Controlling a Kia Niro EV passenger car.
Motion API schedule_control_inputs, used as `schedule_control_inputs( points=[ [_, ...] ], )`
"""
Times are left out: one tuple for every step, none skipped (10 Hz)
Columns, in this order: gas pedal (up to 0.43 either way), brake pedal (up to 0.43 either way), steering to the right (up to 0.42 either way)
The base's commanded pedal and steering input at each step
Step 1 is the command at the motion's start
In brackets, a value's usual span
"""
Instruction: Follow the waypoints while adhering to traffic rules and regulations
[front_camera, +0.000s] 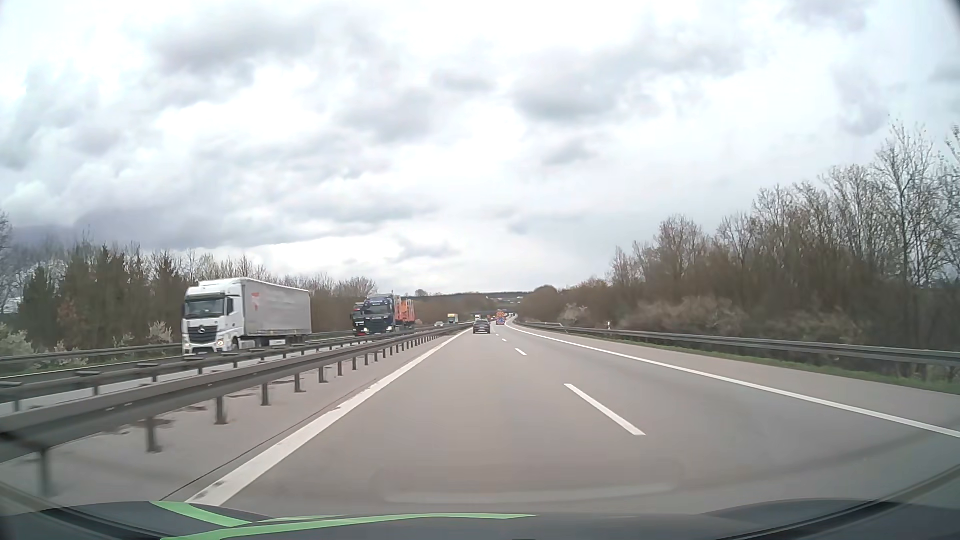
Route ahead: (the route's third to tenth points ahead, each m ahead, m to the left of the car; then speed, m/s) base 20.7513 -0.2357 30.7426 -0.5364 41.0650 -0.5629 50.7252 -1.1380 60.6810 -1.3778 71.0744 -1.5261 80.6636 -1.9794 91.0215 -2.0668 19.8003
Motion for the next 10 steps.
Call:
schedule_control_inputs(
  points=[
    [0.130,0.000,0.000],
    [0.130,0.000,0.000],
    [0.130,0.000,0.000],
    [0.130,0.000,0.000],
    [0.130,0.000,0.000],
    [0.130,0.000,0.000],
    [0.130,0.000,0.000],
    [0.130,0.000,0.000],
    [0.130,0.000,0.000],
    [0.130,0.000,0.000]
  ],
)
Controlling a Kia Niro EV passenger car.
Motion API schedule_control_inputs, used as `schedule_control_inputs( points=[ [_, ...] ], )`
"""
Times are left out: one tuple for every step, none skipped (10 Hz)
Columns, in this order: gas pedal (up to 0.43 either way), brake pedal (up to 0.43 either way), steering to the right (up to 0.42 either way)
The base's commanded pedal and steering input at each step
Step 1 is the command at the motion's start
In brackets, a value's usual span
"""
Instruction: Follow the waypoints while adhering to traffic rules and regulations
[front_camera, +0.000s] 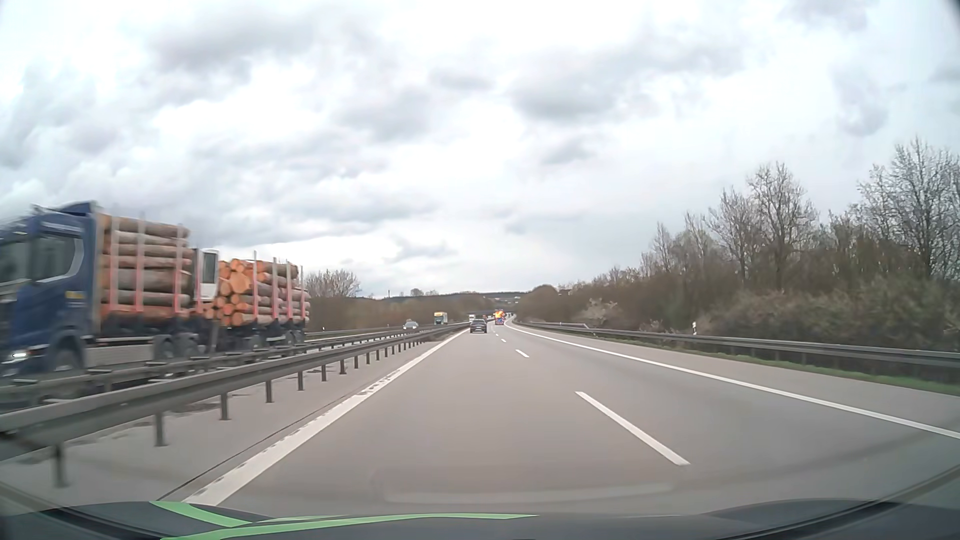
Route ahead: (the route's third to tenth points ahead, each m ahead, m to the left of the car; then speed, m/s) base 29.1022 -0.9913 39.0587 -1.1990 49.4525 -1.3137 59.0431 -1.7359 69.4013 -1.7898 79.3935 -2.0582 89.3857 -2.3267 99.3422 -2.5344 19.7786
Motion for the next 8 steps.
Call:
schedule_control_inputs(
  points=[
    [0.130,0.000,-0.001],
    [0.138,0.000,-0.001],
    [0.138,0.000,0.000],
    [0.138,0.000,0.000],
    [0.138,0.000,0.000],
    [0.138,0.000,0.000],
    [0.138,0.000,0.000],
    [0.138,0.000,0.000]
  ],
)
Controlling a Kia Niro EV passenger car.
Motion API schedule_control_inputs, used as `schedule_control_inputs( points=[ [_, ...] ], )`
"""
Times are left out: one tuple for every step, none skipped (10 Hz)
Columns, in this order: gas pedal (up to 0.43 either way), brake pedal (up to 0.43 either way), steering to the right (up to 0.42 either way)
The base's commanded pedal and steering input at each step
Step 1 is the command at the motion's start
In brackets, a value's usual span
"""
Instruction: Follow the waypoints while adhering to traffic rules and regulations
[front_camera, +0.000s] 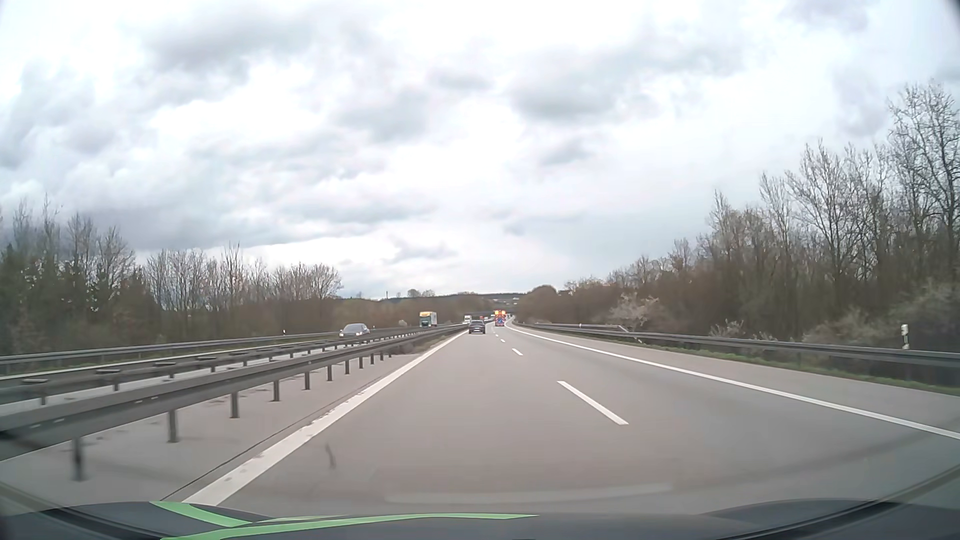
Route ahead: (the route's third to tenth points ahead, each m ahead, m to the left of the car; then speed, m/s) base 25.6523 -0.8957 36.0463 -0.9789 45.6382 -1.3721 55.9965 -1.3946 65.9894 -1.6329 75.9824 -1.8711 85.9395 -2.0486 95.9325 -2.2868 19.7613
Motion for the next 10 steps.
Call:
schedule_control_inputs(
  points=[
    [0.138,0.000,0.000],
    [0.138,0.000,-0.001],
    [0.138,0.000,-0.001],
    [0.138,0.000,-0.001],
    [0.138,0.000,-0.001],
    [0.138,0.000,0.000],
    [0.138,0.000,-0.001],
    [0.138,0.000,-0.001],
    [0.138,0.000,0.000],
    [0.138,0.000,-0.001]
  ],
)
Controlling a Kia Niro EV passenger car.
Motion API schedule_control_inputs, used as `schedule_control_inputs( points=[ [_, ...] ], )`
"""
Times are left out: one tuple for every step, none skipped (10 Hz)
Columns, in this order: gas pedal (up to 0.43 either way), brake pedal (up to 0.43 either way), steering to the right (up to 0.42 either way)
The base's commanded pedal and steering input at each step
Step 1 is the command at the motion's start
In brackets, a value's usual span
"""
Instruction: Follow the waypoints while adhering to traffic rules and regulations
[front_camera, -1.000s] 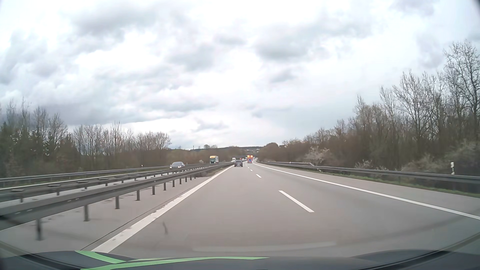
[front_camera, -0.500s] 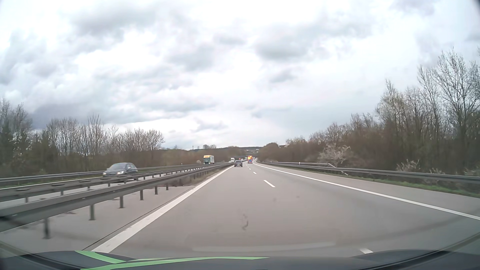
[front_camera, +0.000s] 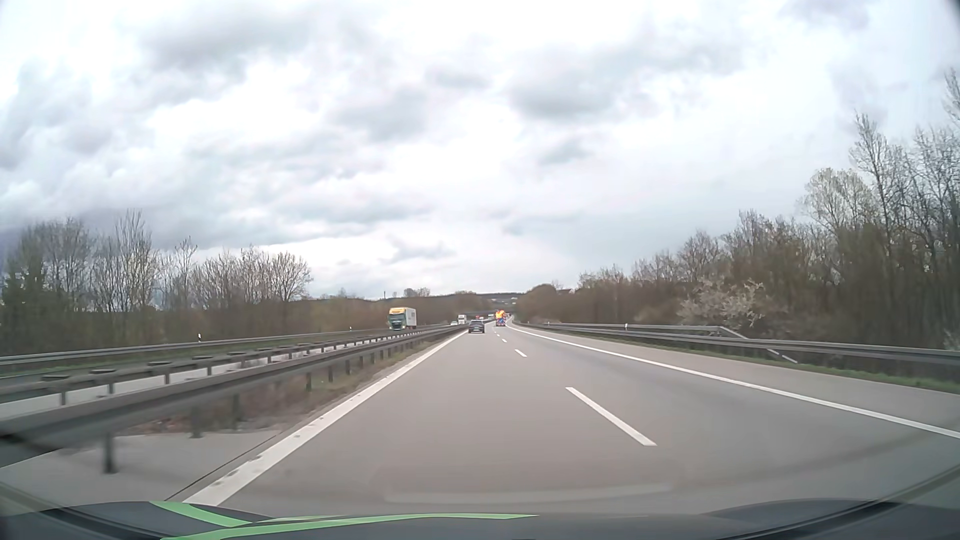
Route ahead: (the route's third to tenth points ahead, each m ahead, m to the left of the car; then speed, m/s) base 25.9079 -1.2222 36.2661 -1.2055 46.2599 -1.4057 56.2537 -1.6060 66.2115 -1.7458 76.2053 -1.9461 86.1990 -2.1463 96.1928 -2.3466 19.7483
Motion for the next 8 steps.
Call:
schedule_control_inputs(
  points=[
    [0.138,0.000,-0.001],
    [0.138,0.000,0.000],
    [0.138,0.000,-0.001],
    [0.138,0.000,-0.001],
    [0.138,0.000,-0.001],
    [0.138,0.000,-0.001],
    [0.138,0.000,-0.001],
    [0.138,0.000,-0.001]
  ],
)
